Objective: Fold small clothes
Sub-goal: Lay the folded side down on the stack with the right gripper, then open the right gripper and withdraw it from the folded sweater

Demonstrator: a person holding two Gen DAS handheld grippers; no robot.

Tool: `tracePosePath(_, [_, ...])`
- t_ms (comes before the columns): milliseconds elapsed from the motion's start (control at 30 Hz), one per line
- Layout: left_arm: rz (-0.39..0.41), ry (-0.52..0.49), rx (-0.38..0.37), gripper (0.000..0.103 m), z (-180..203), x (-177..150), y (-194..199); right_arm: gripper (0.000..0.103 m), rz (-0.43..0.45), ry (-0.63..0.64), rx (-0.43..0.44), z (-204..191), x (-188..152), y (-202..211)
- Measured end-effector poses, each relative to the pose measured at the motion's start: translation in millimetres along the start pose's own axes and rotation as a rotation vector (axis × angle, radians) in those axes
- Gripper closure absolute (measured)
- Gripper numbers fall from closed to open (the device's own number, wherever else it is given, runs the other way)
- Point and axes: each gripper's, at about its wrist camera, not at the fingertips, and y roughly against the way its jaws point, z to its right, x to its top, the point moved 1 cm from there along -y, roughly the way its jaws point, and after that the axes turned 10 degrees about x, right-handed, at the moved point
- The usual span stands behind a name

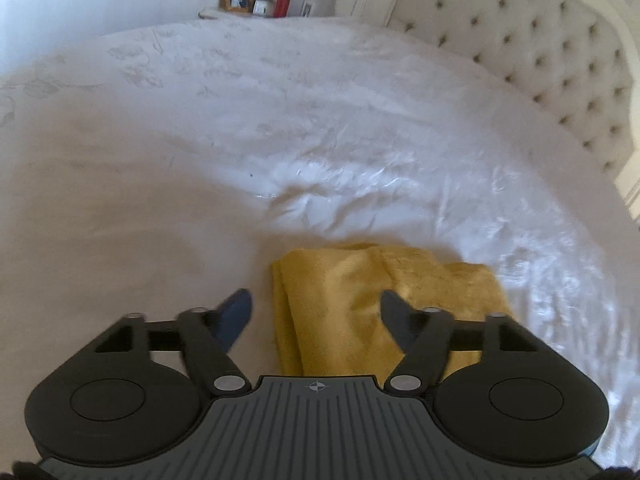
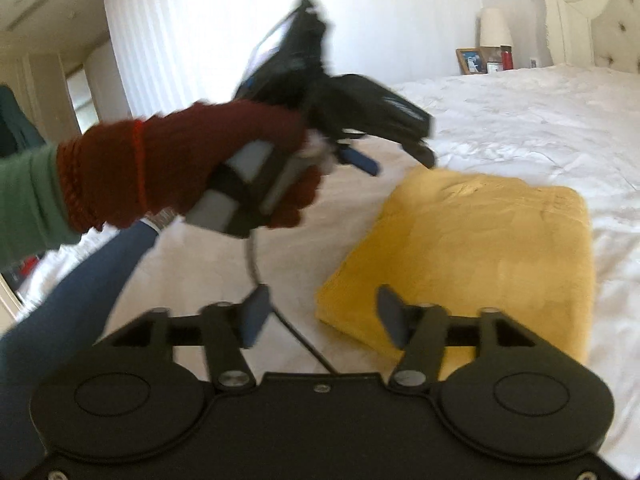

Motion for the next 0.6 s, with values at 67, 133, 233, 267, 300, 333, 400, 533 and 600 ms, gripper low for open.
tracePosePath(67, [0.015, -0.001, -0.005, 0.027, -2, -8, 19, 0.034, 0.005, -0.024, -0.014, 3, -1, 14])
tracePosePath(133, [0.016, -0.002, -0.017, 0.022, -1, -19, 36, 0.023, 0.009, -0.065, -0.025, 5, -6, 26])
tracePosePath(233, [-0.009, 0.001, -0.040, 0.015, 6, -41, 50, 0.019, 0.017, -0.137, -0.040, 10, -15, 38])
tracePosePath(267, [-0.024, -0.004, -0.052, 0.014, 10, -51, 52, 0.019, 0.018, -0.157, -0.051, 12, -18, 43])
tracePosePath(300, [-0.038, -0.009, -0.056, 0.014, 13, -60, 53, 0.019, 0.019, -0.180, -0.064, 15, -23, 48])
tracePosePath(333, [-0.050, -0.011, -0.055, 0.014, 16, -68, 53, 0.017, 0.019, -0.198, -0.072, 13, -24, 50])
tracePosePath(400, [-0.079, -0.004, -0.059, 0.014, 20, -83, 50, 0.014, 0.022, -0.242, -0.077, 15, -31, 57])
tracePosePath(533, [-0.106, 0.045, -0.052, 0.014, 22, -100, 38, 0.010, 0.020, -0.292, -0.110, 16, -41, 72])
tracePosePath(600, [-0.109, 0.052, -0.046, 0.014, 24, -105, 33, 0.006, 0.025, -0.311, -0.123, 18, -45, 78])
